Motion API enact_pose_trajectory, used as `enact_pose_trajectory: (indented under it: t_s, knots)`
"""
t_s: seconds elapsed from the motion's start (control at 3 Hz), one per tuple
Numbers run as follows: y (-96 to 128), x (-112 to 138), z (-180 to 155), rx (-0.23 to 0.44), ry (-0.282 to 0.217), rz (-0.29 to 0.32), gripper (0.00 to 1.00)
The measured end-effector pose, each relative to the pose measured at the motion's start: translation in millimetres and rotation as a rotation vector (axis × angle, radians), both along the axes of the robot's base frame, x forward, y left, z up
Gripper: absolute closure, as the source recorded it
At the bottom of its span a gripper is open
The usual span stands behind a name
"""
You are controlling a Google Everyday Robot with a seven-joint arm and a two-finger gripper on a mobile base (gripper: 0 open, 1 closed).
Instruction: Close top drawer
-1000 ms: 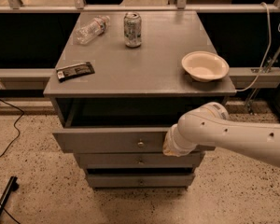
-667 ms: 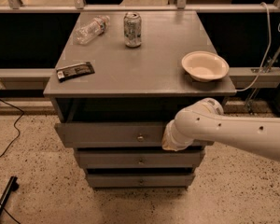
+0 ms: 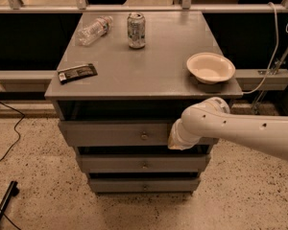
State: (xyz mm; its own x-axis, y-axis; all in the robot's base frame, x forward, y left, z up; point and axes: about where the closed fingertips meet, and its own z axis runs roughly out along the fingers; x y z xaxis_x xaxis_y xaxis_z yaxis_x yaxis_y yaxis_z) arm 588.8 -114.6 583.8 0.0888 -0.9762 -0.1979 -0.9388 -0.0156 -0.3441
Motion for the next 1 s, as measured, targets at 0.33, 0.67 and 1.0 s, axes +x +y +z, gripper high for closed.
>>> enact_pose_trajectory:
  t_s: [0.33, 0.67, 1.0]
  knots:
    - [0, -3, 0, 0.002, 0.000, -0.001, 1.00]
    - [-14, -24, 3, 0.036, 0.009, -0.003, 1.00]
    - [-33, -77, 14, 0.084, 0.041, 0.020, 1.00]
